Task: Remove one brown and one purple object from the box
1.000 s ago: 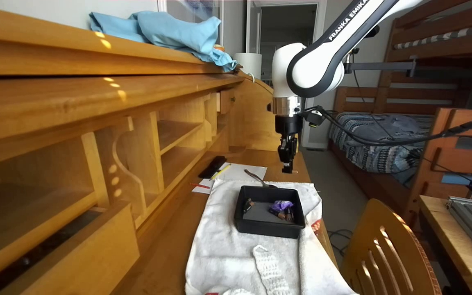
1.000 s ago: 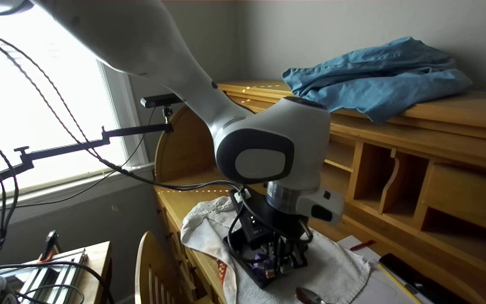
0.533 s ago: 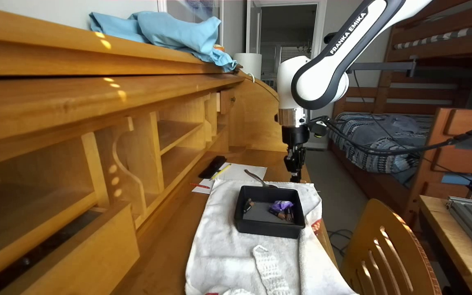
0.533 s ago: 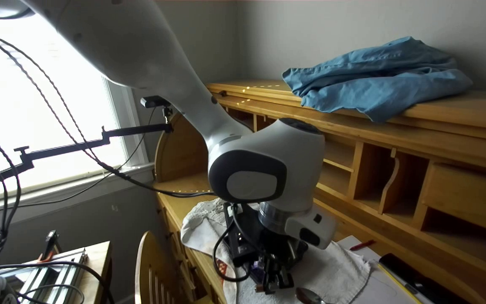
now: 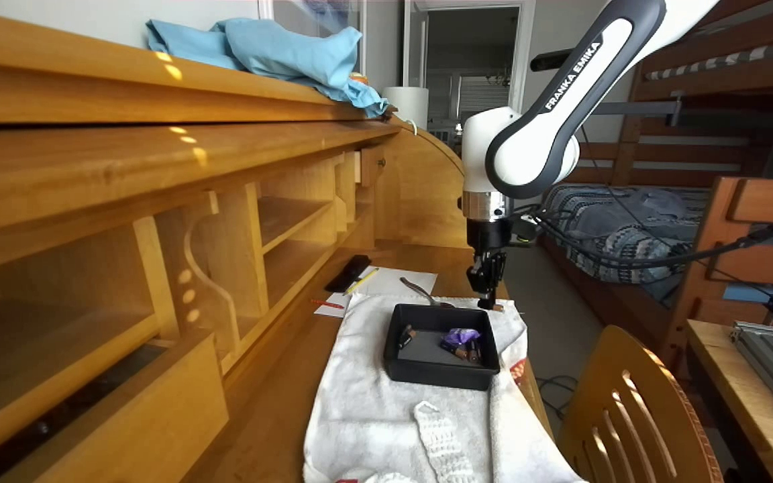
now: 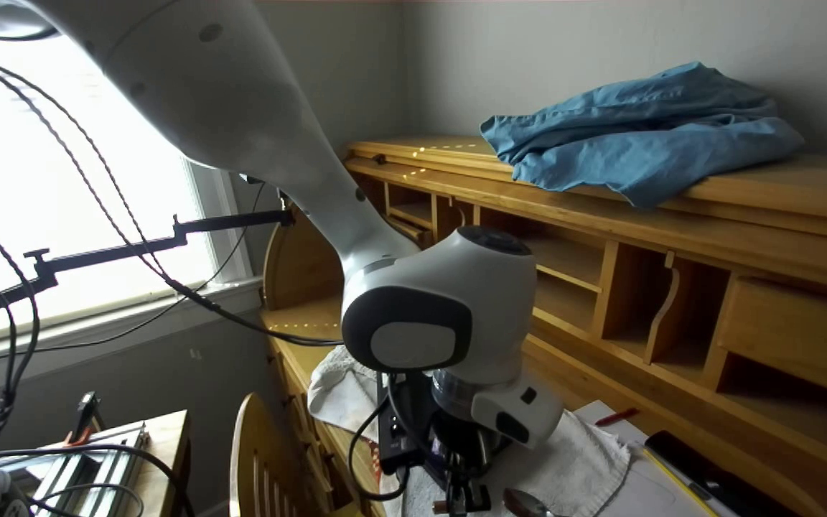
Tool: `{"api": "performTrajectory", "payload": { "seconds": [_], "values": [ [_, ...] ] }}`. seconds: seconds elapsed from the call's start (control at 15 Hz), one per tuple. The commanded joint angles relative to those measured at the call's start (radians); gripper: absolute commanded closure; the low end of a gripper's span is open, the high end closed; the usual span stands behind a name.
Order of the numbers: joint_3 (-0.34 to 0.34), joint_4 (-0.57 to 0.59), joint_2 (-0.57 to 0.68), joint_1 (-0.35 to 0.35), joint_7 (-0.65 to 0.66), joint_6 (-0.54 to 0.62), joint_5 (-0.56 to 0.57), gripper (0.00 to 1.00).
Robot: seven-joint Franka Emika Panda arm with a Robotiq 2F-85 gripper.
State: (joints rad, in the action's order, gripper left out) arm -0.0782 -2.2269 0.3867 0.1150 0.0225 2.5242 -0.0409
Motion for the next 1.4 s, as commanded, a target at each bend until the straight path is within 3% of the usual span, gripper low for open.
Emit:
{"api": "performTrajectory", "payload": {
  "seconds": [0.0, 0.07, 0.13, 0.2, 0.73, 1.33],
  "values": [
    [0.005, -0.005, 0.019, 0.001, 0.015, 0.062, -0.029, 0.96],
    [0.005, 0.001, 0.024, -0.001, 0.019, 0.059, -0.028, 0.96],
    [0.009, 0.001, 0.027, 0.001, 0.016, 0.063, -0.034, 0.59],
    [0.010, 0.002, 0.029, 0.000, 0.018, 0.062, -0.036, 0.58],
    [-0.006, -0.033, -0.039, -0.011, 0.057, 0.044, -0.030, 0.02],
    [0.036, 0.007, -0.155, -0.018, 0.066, -0.110, -0.121, 0.00]
  ]
}}
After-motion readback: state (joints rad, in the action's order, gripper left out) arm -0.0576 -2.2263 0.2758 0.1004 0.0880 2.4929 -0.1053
